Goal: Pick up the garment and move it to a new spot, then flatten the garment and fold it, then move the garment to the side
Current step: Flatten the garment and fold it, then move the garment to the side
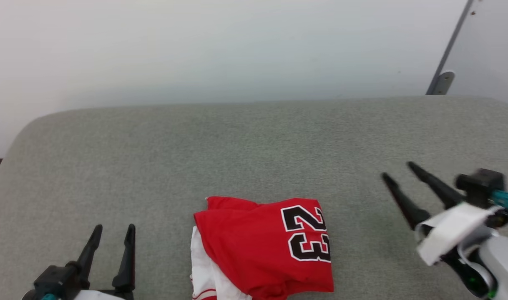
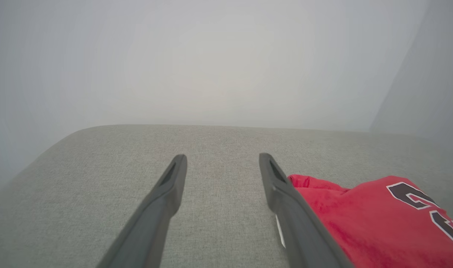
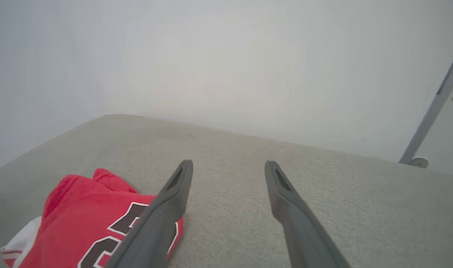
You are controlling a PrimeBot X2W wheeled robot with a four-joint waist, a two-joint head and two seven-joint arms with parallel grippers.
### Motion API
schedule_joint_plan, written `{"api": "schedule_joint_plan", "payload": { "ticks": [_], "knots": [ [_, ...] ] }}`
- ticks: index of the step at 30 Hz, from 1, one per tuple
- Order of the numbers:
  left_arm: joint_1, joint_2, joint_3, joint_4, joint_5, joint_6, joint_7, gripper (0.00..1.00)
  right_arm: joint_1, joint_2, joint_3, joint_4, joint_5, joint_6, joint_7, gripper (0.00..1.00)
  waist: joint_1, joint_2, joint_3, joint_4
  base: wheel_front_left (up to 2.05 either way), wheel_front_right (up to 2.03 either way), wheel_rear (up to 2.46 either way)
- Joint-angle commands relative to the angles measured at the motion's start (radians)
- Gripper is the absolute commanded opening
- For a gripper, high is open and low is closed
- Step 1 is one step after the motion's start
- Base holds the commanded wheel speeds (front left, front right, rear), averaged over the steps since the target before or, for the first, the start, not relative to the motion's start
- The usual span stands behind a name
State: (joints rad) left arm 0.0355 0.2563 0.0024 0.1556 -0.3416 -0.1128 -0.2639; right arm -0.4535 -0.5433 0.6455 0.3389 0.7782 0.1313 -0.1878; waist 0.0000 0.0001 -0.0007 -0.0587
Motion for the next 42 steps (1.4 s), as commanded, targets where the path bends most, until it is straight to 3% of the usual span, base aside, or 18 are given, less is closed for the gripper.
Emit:
{"api": "schedule_joint_plan", "payload": {
  "ticks": [1,11,21,42],
  "knots": [
    [0.013,0.005,0.004,0.000,0.008,0.002,0.000,1.00,0.024,-0.006,-0.019,0.002,-0.009,-0.001,-0.017,1.00,0.0000,-0.0001,-0.007,-0.011,0.00,0.00,0.00],
    [0.039,0.020,0.054,-0.007,0.013,0.006,0.000,1.00,0.192,0.001,-0.234,-0.029,-0.098,-0.001,-0.076,1.00,0.0000,-0.0001,-0.014,-0.021,0.00,0.00,0.00],
    [0.063,0.022,0.104,-0.005,0.018,0.000,0.000,1.00,0.350,0.085,-0.479,-0.140,-0.237,-0.001,-0.077,1.00,0.0000,-0.0001,-0.018,-0.023,0.00,0.00,0.00],
    [0.059,0.014,0.111,-0.007,0.019,-0.012,0.000,1.00,0.443,0.150,-0.563,-0.187,-0.295,-0.001,-0.077,1.00,0.0000,-0.0001,-0.009,-0.011,0.00,0.00,0.00]
  ]
}}
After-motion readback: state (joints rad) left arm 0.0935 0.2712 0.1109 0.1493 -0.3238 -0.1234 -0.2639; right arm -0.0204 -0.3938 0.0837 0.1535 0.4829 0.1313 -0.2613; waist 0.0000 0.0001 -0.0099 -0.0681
